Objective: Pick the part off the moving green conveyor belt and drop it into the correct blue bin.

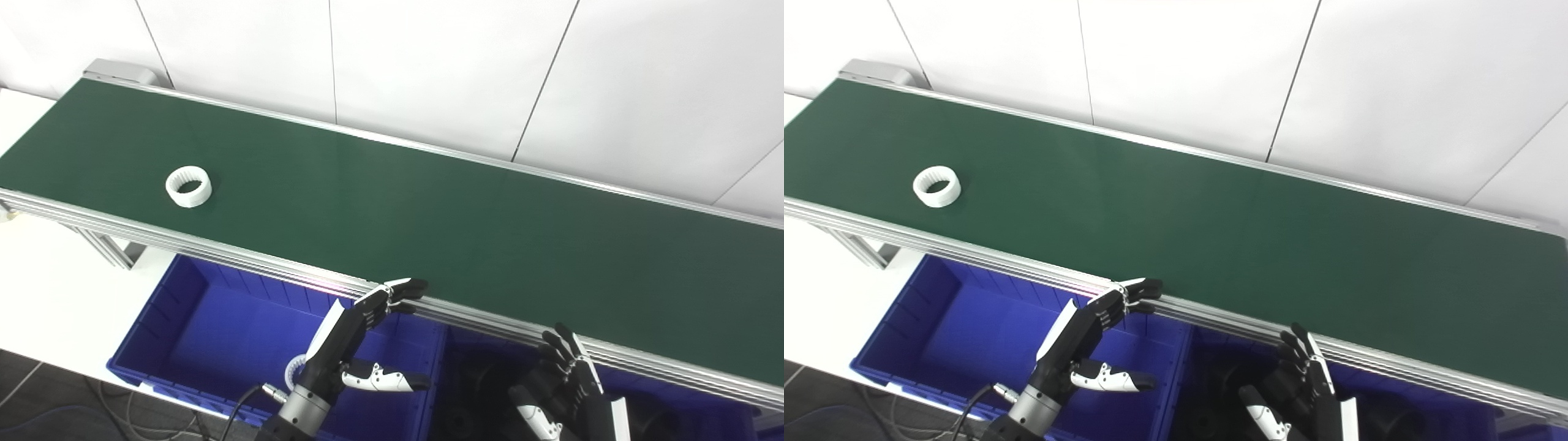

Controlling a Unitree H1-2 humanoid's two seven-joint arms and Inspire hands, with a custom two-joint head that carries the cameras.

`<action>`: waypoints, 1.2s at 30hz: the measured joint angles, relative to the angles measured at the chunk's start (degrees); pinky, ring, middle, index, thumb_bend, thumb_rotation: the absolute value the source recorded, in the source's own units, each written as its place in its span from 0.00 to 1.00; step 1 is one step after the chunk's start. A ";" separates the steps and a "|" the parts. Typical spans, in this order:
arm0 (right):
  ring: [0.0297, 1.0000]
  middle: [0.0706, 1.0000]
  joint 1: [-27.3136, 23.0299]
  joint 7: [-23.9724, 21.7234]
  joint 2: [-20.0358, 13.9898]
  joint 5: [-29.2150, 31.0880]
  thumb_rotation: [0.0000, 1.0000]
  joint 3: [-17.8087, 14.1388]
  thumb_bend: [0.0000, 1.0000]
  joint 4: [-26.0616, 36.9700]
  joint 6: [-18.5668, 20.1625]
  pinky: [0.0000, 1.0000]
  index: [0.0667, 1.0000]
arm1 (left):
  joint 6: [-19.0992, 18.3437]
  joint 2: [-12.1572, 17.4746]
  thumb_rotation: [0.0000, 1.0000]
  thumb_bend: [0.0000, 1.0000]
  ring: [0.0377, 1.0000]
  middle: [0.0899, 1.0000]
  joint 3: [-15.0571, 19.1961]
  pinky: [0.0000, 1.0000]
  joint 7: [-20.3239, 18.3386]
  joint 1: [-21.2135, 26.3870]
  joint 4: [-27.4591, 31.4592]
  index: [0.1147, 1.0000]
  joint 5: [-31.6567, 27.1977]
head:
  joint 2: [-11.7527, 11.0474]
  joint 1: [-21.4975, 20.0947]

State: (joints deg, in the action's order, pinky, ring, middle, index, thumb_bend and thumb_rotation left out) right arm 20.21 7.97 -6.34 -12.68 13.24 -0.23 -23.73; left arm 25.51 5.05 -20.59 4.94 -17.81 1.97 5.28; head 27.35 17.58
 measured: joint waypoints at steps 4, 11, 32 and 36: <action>0.78 0.81 -0.64 1.66 -0.50 -0.14 0.34 0.36 0.53 -1.34 -0.16 0.71 0.87 | -0.02 0.35 0.38 1.00 0.83 0.83 -0.56 0.77 3.14 1.31 0.70 0.77 0.41 | -0.98 0.18; 0.76 0.81 -1.86 3.06 -1.21 0.14 0.29 1.25 0.56 -3.46 -0.18 0.69 0.87 | -0.01 1.62 0.44 0.99 0.82 0.82 -1.04 0.77 9.54 6.20 2.71 0.76 5.02 | -3.00 0.00; 0.77 0.79 -3.84 4.37 -2.65 0.94 0.29 2.93 0.58 -5.26 -0.19 0.68 0.85 | -12.14 -2.01 0.34 0.93 0.92 0.92 9.99 0.88 8.66 10.41 8.98 0.87 17.51 | -3.44 -0.17; 0.76 0.79 -3.93 4.53 -2.66 0.91 0.31 3.02 0.59 -5.25 -0.19 0.68 0.84 | -15.33 -2.05 0.28 0.87 0.93 0.94 12.33 0.91 7.95 12.48 7.96 0.87 21.14 | -3.26 0.00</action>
State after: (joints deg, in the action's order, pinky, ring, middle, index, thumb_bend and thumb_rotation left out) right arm 16.28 12.49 -9.00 -11.77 16.26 -5.48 -23.92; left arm 10.18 3.00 -8.27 12.88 -5.33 9.93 26.43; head 24.08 17.58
